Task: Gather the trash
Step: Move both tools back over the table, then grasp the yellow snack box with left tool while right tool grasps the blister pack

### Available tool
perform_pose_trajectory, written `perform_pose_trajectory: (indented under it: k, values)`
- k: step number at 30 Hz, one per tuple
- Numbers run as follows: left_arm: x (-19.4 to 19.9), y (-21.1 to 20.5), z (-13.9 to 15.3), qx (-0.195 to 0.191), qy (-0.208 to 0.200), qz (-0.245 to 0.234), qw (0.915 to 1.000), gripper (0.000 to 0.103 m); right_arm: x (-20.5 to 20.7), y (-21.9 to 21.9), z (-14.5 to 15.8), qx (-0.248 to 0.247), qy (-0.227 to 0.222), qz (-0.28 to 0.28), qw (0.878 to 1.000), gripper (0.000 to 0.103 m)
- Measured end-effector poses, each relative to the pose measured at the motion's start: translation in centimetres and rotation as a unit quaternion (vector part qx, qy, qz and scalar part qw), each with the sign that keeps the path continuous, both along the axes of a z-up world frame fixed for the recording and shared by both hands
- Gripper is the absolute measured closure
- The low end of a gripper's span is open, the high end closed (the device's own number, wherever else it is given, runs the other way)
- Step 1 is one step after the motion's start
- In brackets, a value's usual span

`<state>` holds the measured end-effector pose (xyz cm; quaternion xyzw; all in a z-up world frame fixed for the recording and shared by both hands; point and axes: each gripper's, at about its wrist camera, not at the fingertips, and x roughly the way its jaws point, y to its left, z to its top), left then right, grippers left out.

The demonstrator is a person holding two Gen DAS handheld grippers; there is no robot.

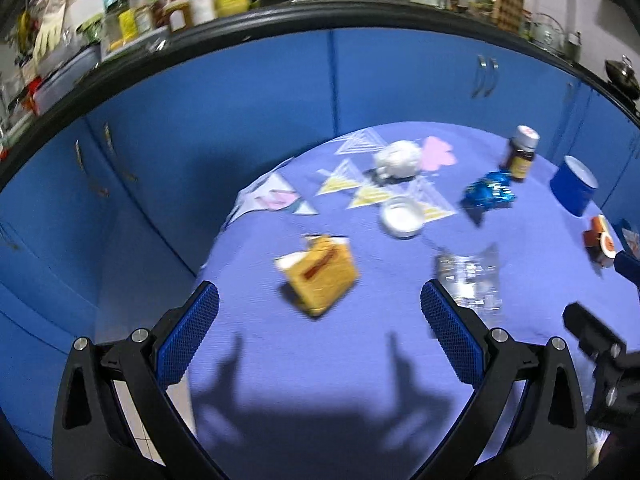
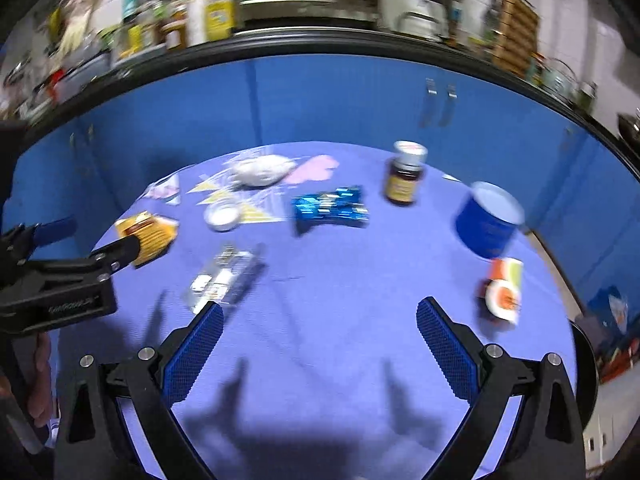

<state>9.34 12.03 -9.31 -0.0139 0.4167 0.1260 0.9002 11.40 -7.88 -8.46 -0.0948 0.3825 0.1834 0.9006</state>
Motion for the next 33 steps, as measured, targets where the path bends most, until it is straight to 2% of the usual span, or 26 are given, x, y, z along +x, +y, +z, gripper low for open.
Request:
perform_pose_trajectory:
  k: [8,10,12,15,21,22,23,25,26,28,33]
  values:
    - [0.3,1.9,-1.2,-0.02,-0.001,-0.024,0.9995,0.003,0.7,4.8,-1.7,-0.013,0.009,0.019,1.0,0.009]
    - [0.5,1.9,-1.4,-0.021,-0.001,-0.03,0.9993,0.003,0.8,5.6,-2.1,-0.028,0.005,0.019,0.999,0.015]
    - [0.9,1.9,-1.7,-0.024,0.0,-0.037,0.999,0.003,1.1,6.2,-2.7,-0.048,0.009,0.019,0.999,0.034]
    - [1.4,1.8,-2.3,-0.026,0.003,-0.043,0.9988,0.003,1.5,6.3,-3.5,-0.053,0.03,0.021,0.998,0.054]
    - [1.8,1.6,-3.0,-0.022,0.005,-0.051,0.9984,0.004,1.9,6.4,-4.5,-0.05,0.055,0.025,0.997,0.084]
    - [1.9,1.6,-3.1,-0.021,0.005,-0.051,0.9984,0.007,1.8,6.6,-4.4,-0.057,0.051,0.025,0.997,0.086]
    - [1.9,1.5,-3.1,-0.023,0.006,-0.052,0.9984,0.016,1.7,6.7,-4.3,-0.063,0.046,0.026,0.997,0.092]
    - [2.1,1.5,-3.4,-0.037,0.016,-0.055,0.9977,0.03,1.4,6.7,-4.0,-0.066,0.039,0.025,0.997,0.093]
    - [2.2,1.6,-3.5,-0.044,0.019,-0.056,0.9973,0.044,1.4,6.7,-4.0,-0.067,0.039,0.026,0.997,0.094]
    - [2.3,1.6,-3.8,-0.058,0.029,-0.06,0.9961,0.063,1.2,6.6,-3.9,-0.068,0.036,0.025,0.997,0.095]
    - [2.1,1.1,-3.5,-0.066,0.021,-0.072,0.995,0.075,1.0,5.8,-3.1,-0.067,0.025,0.02,0.997,0.095]
